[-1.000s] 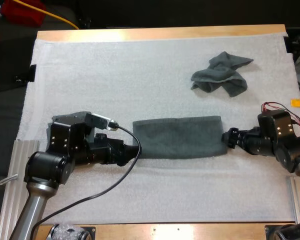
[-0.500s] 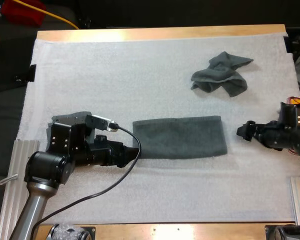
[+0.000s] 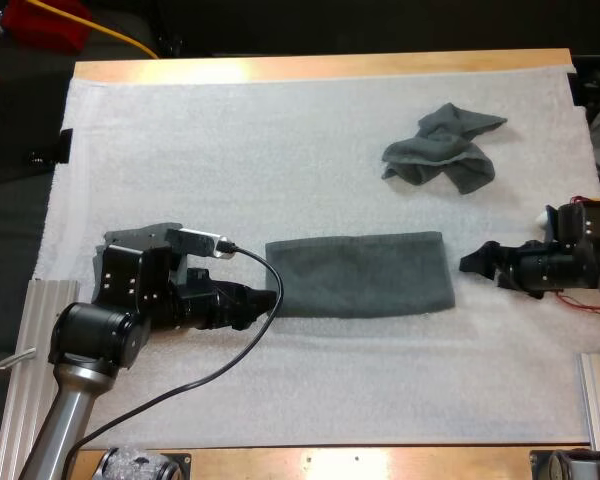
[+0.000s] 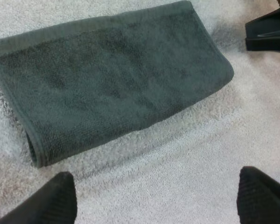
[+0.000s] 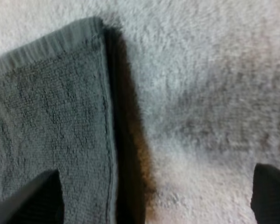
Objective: Pick towel from pile, fold and stack
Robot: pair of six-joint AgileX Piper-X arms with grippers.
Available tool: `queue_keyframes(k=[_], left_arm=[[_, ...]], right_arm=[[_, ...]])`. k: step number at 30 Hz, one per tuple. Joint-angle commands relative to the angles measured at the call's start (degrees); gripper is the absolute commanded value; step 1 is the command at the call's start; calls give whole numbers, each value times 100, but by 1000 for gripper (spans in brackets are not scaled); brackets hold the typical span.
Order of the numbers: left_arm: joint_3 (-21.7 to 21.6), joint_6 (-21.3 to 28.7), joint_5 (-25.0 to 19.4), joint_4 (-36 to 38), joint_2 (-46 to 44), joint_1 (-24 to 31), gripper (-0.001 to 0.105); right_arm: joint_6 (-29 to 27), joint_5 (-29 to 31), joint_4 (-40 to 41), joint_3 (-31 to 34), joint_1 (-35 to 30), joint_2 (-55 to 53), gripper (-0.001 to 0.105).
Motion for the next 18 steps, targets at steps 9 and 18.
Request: queue_keyframes(k=[9, 18], left_arm=[[-21, -177, -85, 5, -17, 10, 69], [-21, -177, -85, 5, -17, 10, 69]], right_arm=[[-49, -176, -10, -42, 279, 441, 79], [522, 87, -240, -42, 915, 677, 79]])
